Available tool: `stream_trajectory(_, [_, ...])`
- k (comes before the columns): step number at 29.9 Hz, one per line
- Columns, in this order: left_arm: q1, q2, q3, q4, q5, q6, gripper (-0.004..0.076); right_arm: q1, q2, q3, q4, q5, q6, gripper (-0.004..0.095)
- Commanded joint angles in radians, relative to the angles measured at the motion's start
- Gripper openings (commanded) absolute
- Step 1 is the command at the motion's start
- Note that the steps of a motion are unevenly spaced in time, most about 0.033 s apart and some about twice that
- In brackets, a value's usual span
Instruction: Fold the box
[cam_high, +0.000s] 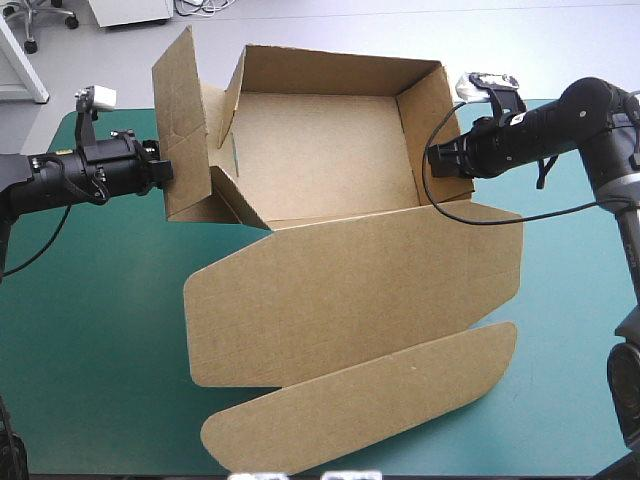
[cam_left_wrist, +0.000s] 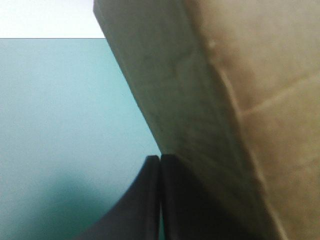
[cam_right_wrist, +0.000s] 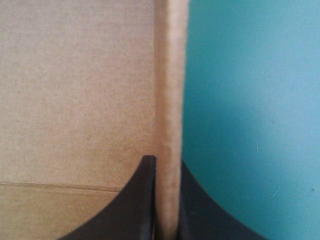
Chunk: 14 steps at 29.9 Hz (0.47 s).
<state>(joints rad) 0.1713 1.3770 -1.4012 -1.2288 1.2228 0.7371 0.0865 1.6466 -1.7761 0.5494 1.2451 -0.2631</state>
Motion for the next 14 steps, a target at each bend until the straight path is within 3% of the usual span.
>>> stream_trajectory(1, [-0.014, -0.036, -0.034, -0.091, 0.022, -0.008, -0.001, 0.005, -0.042, -0.029, 0.039, -0.008, 0.004, -0.0015])
stream_trajectory(14, [-0.014, -0.036, -0.139, -0.088, 0.058, -0.035, -0.001, 0.005, 0.004, -0.029, 0.015, -0.011, 0.018, -0.0015])
